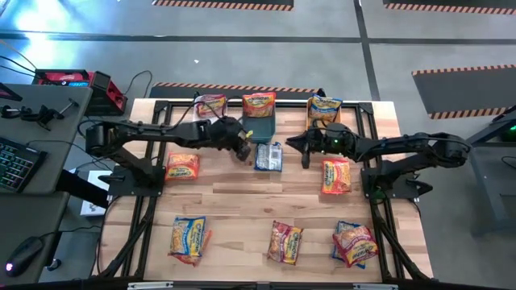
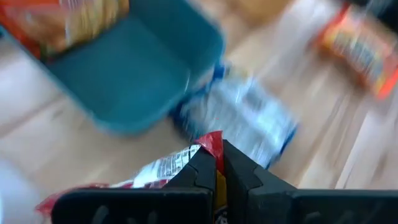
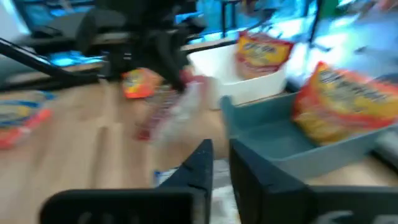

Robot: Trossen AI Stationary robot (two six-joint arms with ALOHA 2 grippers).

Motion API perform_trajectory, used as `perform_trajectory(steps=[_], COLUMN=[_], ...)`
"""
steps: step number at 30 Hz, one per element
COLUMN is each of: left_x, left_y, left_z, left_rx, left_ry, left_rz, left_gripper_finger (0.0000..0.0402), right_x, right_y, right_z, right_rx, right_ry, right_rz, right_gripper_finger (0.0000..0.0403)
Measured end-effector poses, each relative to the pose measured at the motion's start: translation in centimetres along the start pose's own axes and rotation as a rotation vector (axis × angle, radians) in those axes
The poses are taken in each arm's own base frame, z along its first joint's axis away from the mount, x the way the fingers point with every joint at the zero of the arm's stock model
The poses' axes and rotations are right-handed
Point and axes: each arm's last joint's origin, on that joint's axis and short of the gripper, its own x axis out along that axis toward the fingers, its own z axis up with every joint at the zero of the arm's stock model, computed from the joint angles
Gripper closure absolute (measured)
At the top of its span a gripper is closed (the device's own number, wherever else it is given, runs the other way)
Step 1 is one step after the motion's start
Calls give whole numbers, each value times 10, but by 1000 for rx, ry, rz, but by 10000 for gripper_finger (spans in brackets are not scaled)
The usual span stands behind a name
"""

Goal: Sort Maruchan noodles
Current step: Put the red noodle pack into the white bin

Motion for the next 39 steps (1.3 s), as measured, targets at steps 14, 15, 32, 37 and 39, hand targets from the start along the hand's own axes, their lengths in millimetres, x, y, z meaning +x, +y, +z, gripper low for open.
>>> perform_trajectory(steps=[14, 15, 32, 37, 39], left_x=[-3, -3, -5, -6, -6], left_y=[-18, -18, -26, -26, -26], left_z=[12, 12, 11, 12, 12], left_rx=[-39, -40, -45, -31, -14], left_ry=[-418, -421, -445, -454, -454], left_rz=[-52, -54, -88, -88, -85], left_gripper_finger=[401, 401, 401, 401, 401], right_x=[85, 90, 118, 118, 118], right_y=[25, 26, 29, 29, 30], right_z=[12, 13, 4, 5, 4], right_rx=[127, 120, 21, -13, -31], right_ry=[148, 149, 148, 149, 154], right_rz=[-126, -123, -313, -305, -292], right_gripper_finger=[113, 109, 203, 291, 319])
